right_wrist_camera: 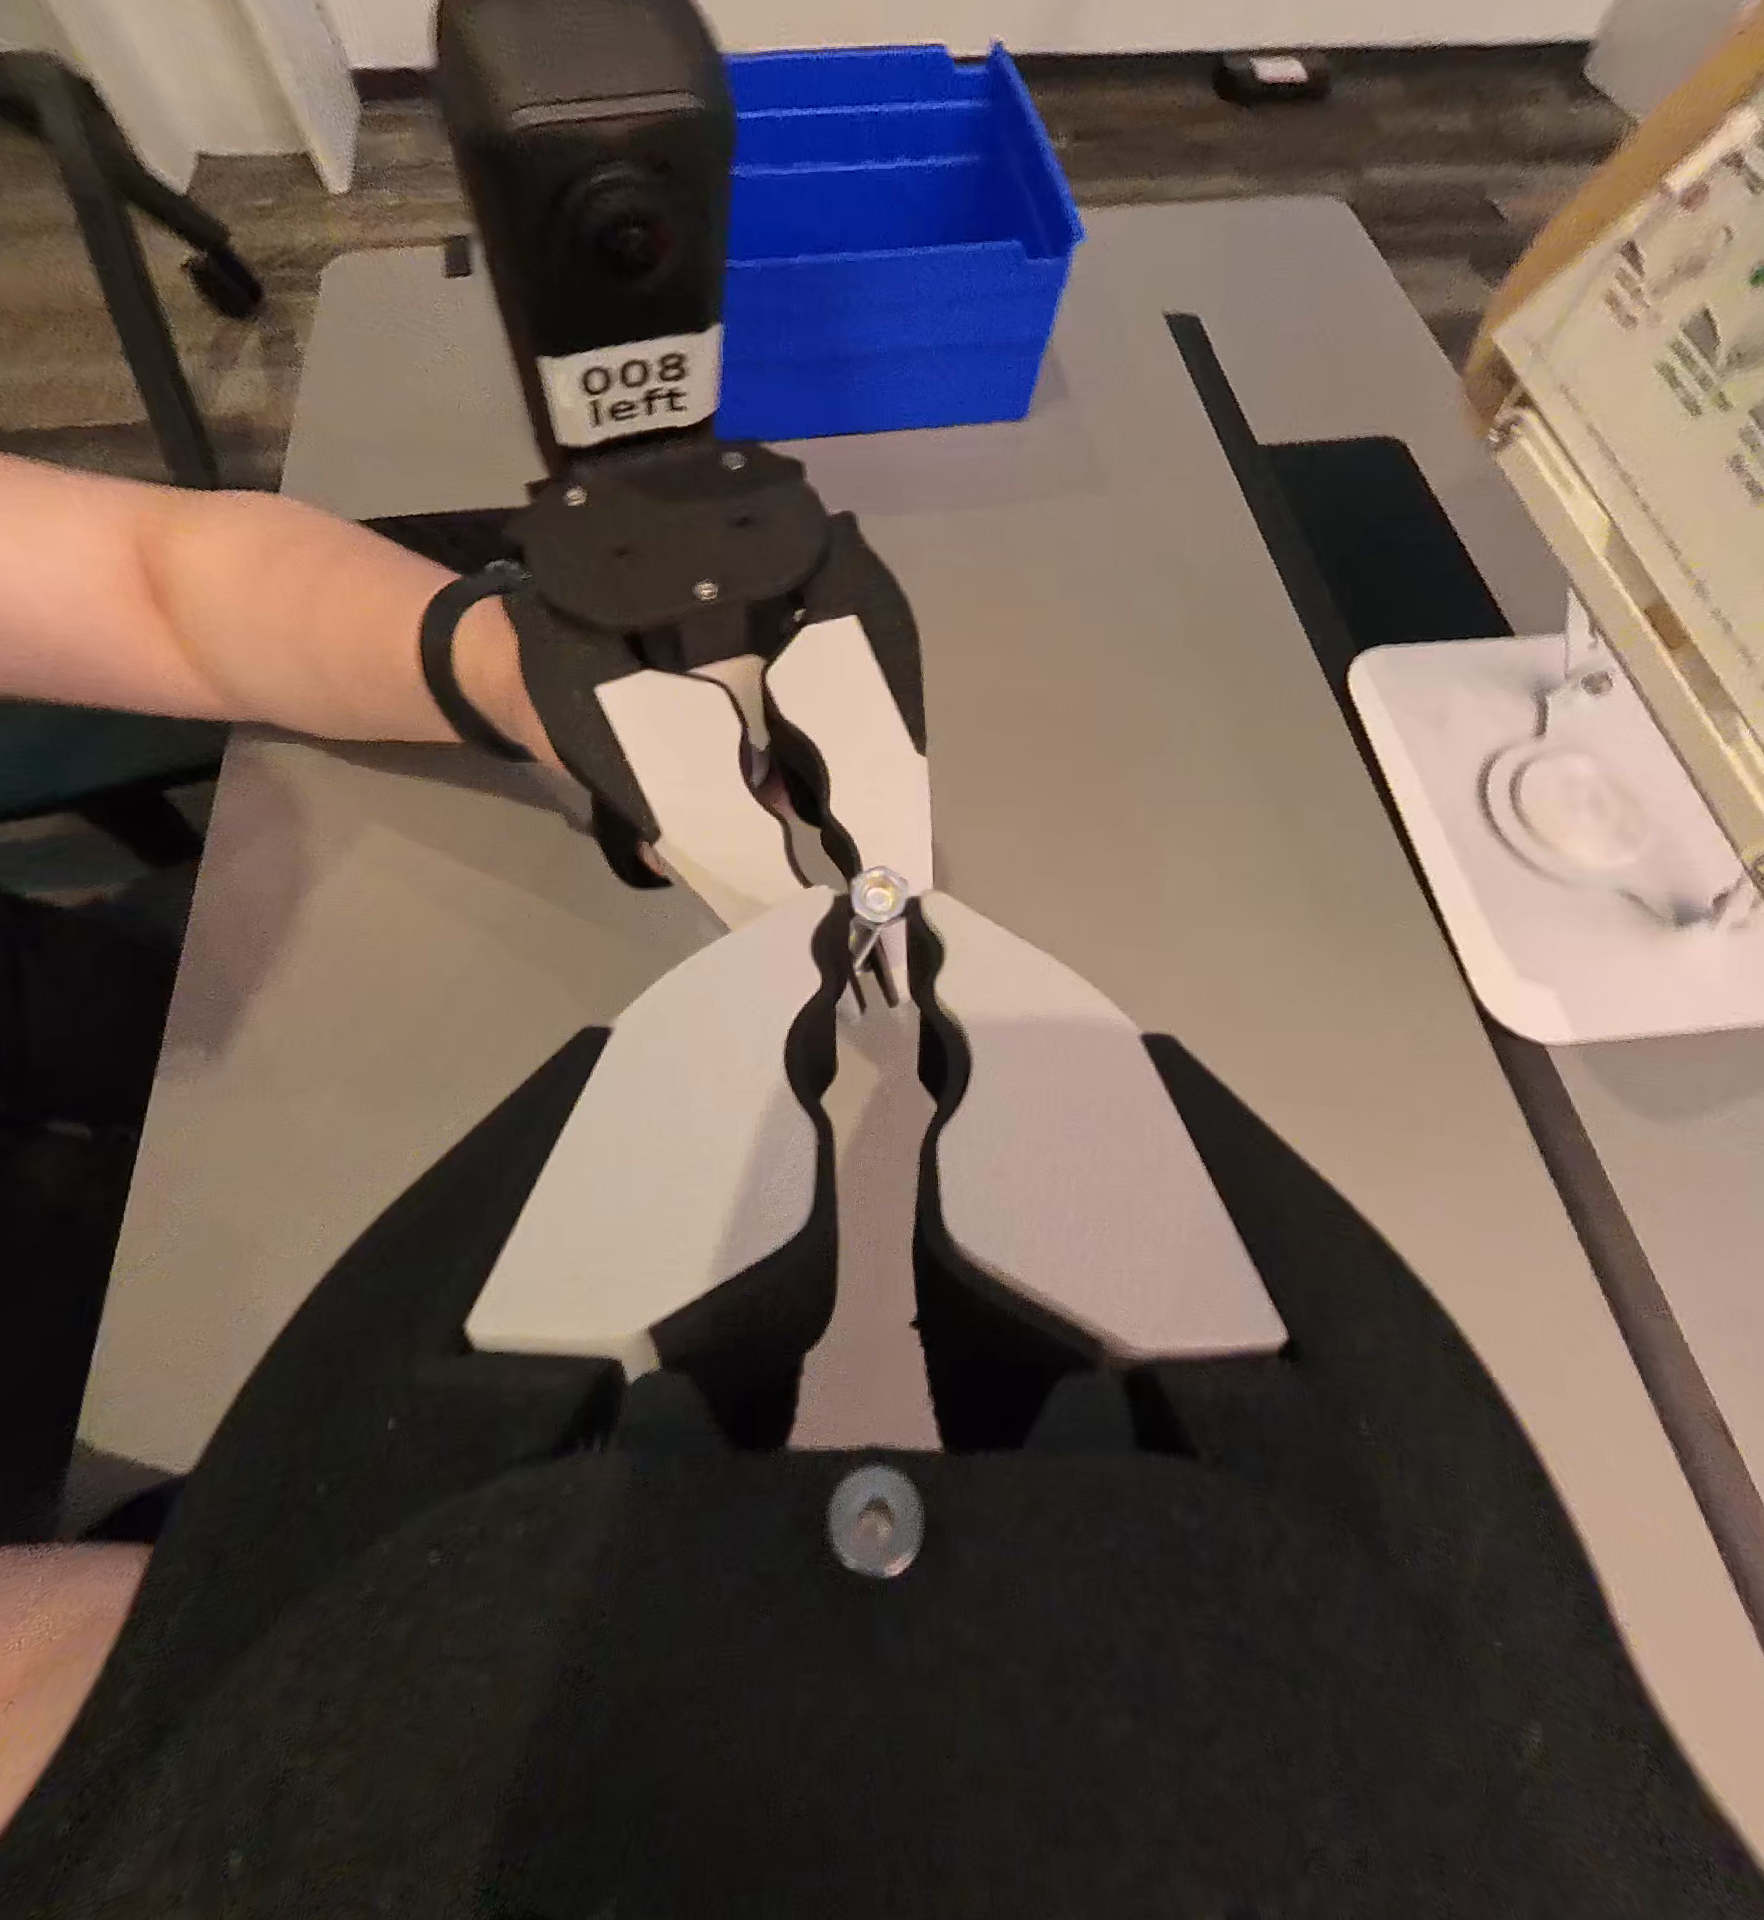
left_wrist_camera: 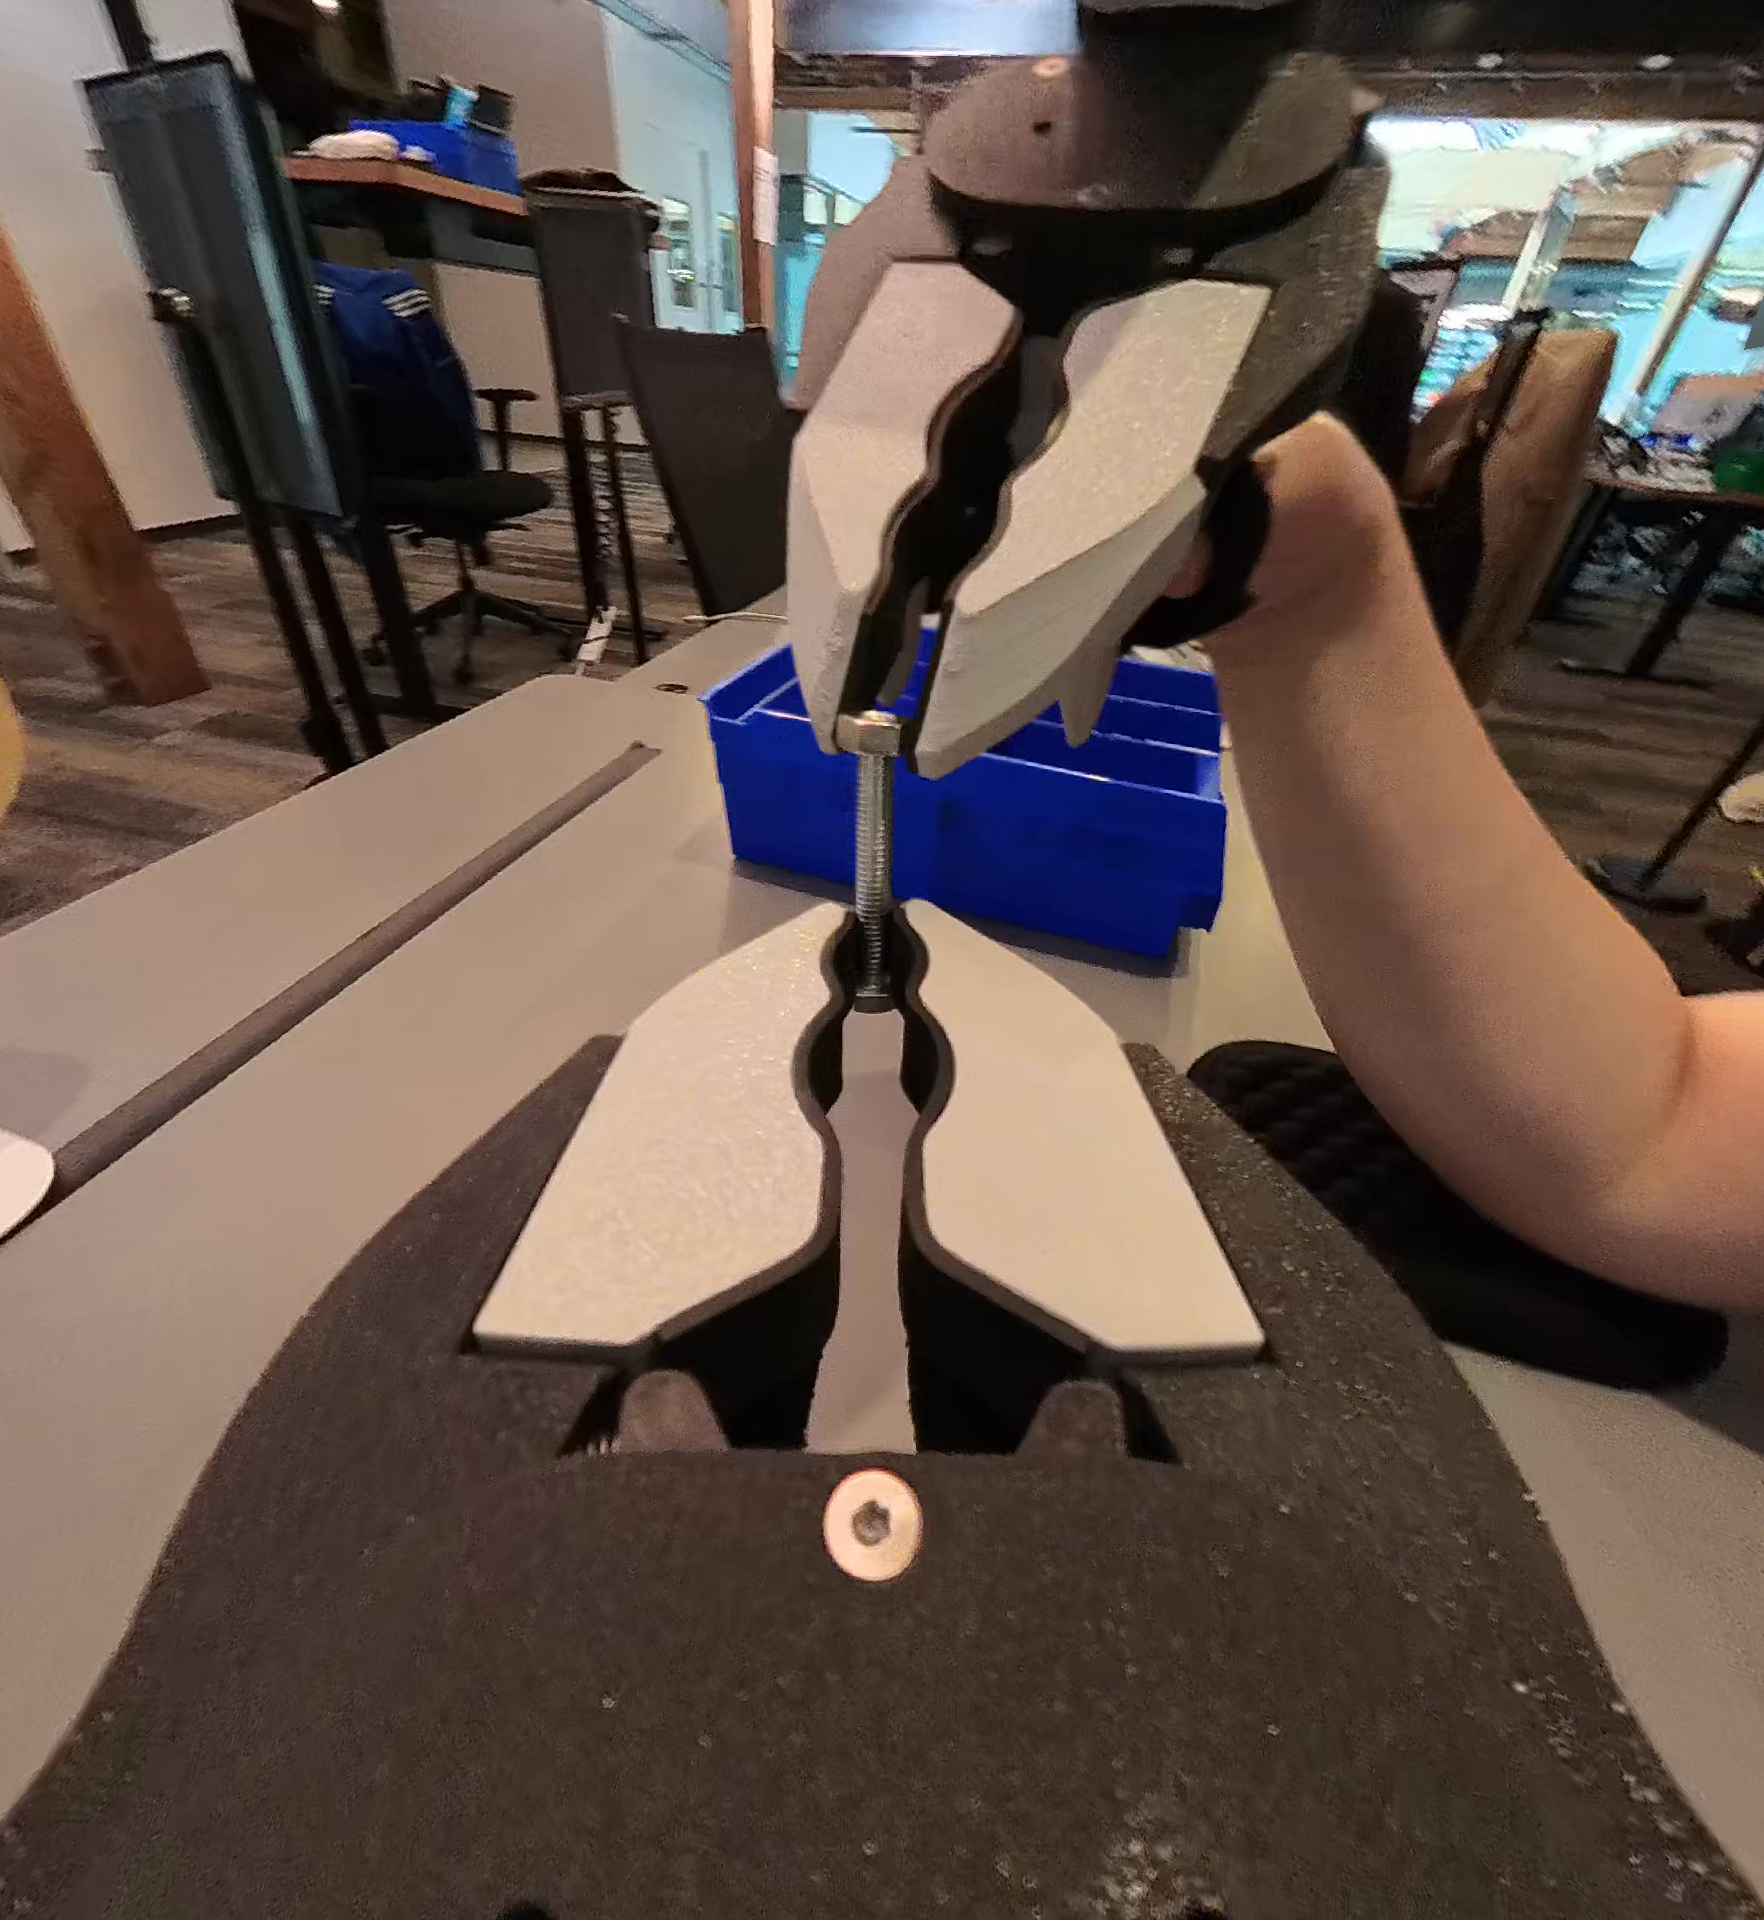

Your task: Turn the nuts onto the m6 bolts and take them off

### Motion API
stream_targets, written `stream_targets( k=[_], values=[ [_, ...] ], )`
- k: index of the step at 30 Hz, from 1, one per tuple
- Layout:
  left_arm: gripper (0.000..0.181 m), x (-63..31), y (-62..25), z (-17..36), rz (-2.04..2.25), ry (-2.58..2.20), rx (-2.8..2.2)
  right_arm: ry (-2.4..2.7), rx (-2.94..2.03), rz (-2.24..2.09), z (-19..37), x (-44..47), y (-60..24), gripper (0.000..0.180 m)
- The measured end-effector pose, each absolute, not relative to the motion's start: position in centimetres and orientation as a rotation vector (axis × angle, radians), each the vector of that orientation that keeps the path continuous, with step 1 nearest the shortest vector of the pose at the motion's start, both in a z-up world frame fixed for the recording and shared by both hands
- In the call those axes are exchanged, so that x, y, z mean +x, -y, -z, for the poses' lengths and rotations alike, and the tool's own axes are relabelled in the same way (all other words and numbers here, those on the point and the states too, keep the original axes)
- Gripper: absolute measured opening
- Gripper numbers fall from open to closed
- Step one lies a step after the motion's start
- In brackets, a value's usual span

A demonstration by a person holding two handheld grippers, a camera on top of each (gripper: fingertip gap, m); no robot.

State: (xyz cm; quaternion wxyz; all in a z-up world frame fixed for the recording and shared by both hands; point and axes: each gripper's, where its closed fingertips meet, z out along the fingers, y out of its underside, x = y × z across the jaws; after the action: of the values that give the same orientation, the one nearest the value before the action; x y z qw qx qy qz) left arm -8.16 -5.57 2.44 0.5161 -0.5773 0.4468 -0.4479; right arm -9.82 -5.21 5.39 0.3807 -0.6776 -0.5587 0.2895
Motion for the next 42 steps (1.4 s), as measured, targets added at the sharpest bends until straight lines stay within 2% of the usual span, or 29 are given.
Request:
stream_targets(
  k=[9, 25, 29, 33, 36, 39, 42],
  values=[
    [0.005, -8.3, 8.2, -3.1, 1.368, -1.182, -1.329, 1.545, -1.545, -0.810, -6.0, -9.9, 7.1, 0.010],
    [0.005, -8.6, 8.7, -3.0, 1.399, -1.228, -1.286, 1.528, -1.466, -0.818, -6.6, -9.7, 6.8, 0.010],
    [0.005, -8.8, 8.2, -3.0, 1.395, -1.210, -1.299, 1.384, -1.586, -0.661, -7.6, -8.3, 5.2, 0.010],
    [0.005, -9.4, 7.9, -3.3, 1.347, -1.211, -1.298, 1.162, -1.712, -0.409, -10.2, -3.6, 6.4, 0.010],
    [0.005, -9.7, 7.7, -3.9, 1.351, -1.205, -1.284, 1.025, -1.914, -0.220, -9.4, 3.0, 6.8, 0.010],
    [0.005, -9.7, 7.7, -4.6, 1.371, -1.185, -1.274, 0.827, -2.181, -0.057, -5.4, 12.0, 6.8, 0.010],
    [0.005, -9.8, 7.8, -5.2, 1.358, -1.189, -1.260, 0.606, -2.454, 0.034, 1.3, 20.6, 8.9, 0.010]
  ],
)
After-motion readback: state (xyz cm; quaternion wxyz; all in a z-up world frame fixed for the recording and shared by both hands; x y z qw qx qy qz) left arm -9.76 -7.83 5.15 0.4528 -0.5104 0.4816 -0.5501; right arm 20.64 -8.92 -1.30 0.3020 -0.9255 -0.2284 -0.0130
